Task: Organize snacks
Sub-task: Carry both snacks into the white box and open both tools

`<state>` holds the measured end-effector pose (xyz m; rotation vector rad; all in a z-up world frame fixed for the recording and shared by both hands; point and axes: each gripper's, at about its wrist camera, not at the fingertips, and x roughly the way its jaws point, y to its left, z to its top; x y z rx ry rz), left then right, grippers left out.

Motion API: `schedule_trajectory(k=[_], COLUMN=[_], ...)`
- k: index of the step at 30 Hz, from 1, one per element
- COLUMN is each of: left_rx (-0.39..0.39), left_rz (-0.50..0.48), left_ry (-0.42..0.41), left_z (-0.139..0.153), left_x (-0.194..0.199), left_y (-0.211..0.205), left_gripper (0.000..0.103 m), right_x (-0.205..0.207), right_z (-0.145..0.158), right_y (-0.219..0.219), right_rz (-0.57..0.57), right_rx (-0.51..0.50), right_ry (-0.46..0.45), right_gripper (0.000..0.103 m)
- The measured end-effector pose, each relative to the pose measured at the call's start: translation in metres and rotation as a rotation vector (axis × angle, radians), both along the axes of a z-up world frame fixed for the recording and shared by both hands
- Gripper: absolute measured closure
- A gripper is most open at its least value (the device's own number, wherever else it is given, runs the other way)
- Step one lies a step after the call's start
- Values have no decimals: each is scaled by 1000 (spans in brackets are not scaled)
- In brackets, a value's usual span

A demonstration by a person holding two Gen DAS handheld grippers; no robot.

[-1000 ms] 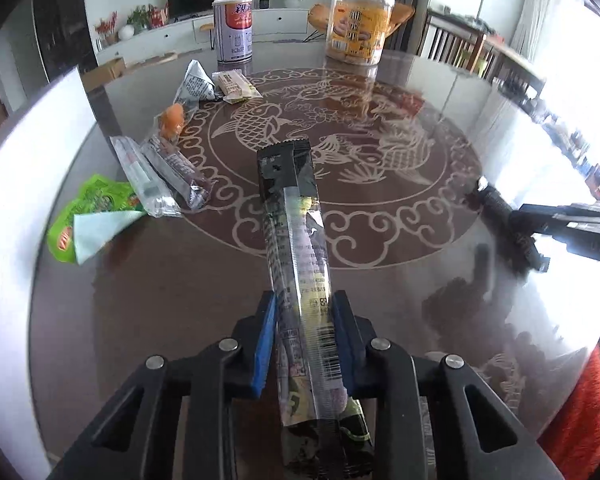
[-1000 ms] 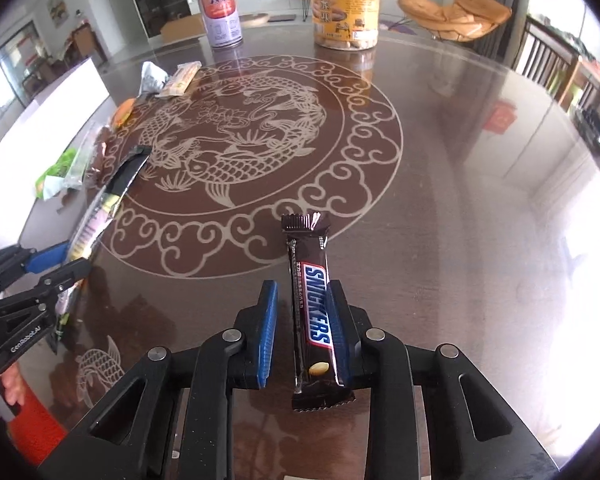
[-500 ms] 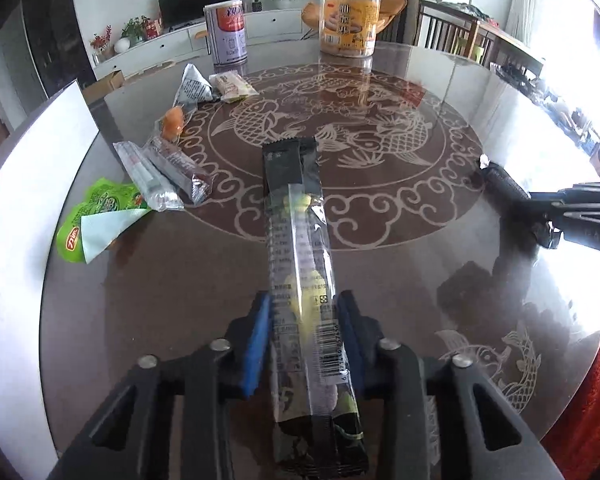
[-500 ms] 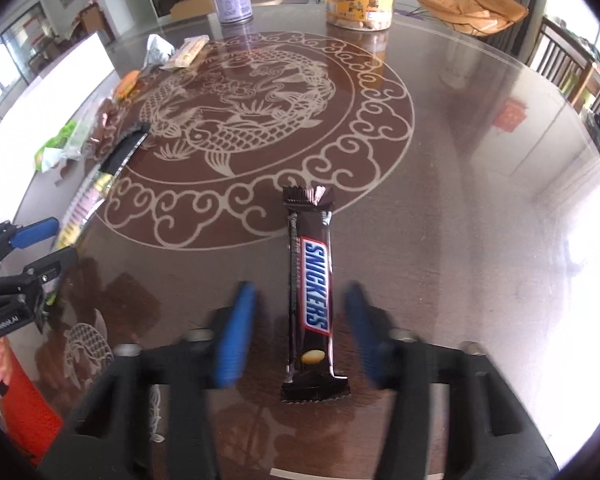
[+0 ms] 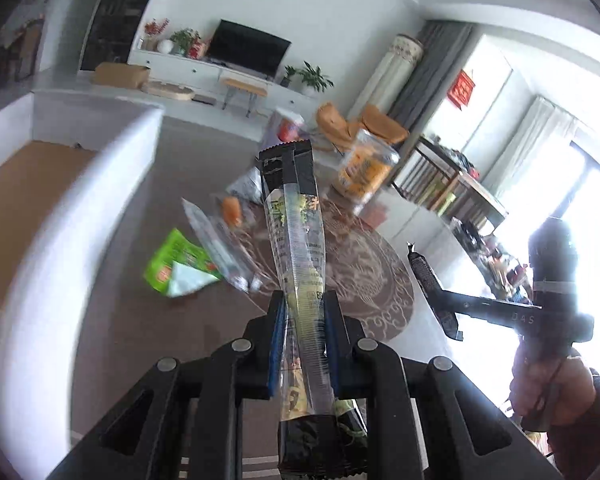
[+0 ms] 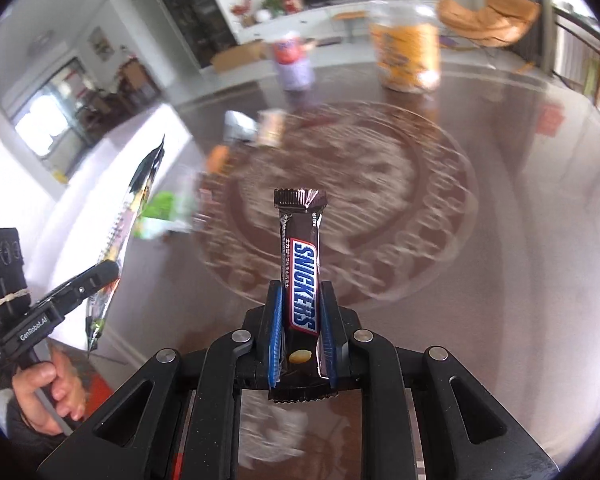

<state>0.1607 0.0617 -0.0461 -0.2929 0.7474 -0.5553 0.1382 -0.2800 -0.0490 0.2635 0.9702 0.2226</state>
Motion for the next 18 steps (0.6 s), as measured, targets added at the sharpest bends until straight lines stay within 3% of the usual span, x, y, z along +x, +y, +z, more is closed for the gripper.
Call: schedule_trajectory(k=[4,6,8,9,10,11,12,15,18], left_rx=[49,128,237,278,315,335,353,361,297], left_rz=[194,305,431,479,532,567,594,648,604], left_ry=[-39,-55,-41,-37,-49,-64,-75,-67,-54], left_z=[41,56,62,63,67,67,69,68,58], left_x=[-2,-3,0,1,0,-2,-4,-7,-13], left_y=[95,141,174,188,203,213,221,232,211], left_gripper=[85,83,62,30,8,5,5,4,4], right_x=[35,53,67,71,76,77,82,83,72], right_z=[47,72,94,102,110,114,119,126,121], right_y=[88,149,211,236,263,280,297,309,284], right_rz=[194,315,426,465,499,515,532,534,501], right_rx=[134,193,235,246,251,263,292,314,235], right_ry=[-67,-101,-125,-139,-162,-179,-192,-232,-288], right_gripper=[85,85,84,81,70,36,23,22,22])
